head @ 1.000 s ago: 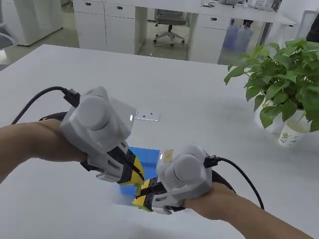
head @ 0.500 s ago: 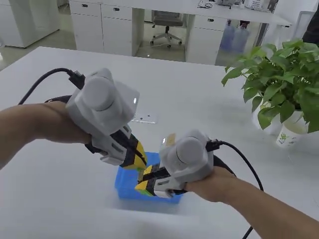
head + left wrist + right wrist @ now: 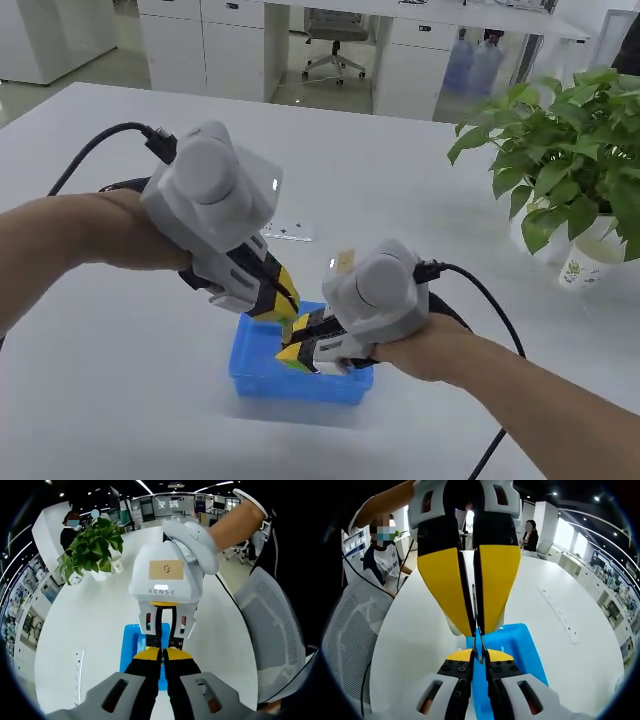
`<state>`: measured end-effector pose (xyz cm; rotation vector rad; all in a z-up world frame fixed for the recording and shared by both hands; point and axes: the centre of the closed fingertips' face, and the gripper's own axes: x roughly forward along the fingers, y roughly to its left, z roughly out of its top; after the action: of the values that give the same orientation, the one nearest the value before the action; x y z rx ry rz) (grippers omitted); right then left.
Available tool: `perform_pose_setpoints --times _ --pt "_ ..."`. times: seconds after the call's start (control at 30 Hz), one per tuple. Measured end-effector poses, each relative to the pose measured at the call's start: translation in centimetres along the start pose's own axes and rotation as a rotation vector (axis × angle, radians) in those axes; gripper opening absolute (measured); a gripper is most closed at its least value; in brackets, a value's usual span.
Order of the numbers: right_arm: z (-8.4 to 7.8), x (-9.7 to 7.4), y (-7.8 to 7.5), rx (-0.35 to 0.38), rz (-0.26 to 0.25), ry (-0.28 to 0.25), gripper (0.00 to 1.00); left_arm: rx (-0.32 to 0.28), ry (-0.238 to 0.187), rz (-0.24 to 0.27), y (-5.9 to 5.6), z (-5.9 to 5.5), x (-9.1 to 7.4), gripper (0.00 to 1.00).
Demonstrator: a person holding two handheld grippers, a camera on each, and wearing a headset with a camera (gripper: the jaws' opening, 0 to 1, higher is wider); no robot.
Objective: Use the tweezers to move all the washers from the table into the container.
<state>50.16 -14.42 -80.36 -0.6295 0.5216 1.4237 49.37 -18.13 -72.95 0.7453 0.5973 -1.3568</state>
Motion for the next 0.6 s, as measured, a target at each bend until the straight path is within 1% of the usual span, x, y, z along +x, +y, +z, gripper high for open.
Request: perform_pose_setpoints --times 0.23,0.6 --pt "-0.9 0.7 -0.7 0.005 0.011 0.004 0.11 -0.012 -0.001 -0.006 0.7 -0.5 0.9 0.06" --pt "-2.3 2.1 -1.7 0.023 0.027 0.010 0.11 -0.035 -0.002 -0.015 1.7 -1.9 2.4 0.06"
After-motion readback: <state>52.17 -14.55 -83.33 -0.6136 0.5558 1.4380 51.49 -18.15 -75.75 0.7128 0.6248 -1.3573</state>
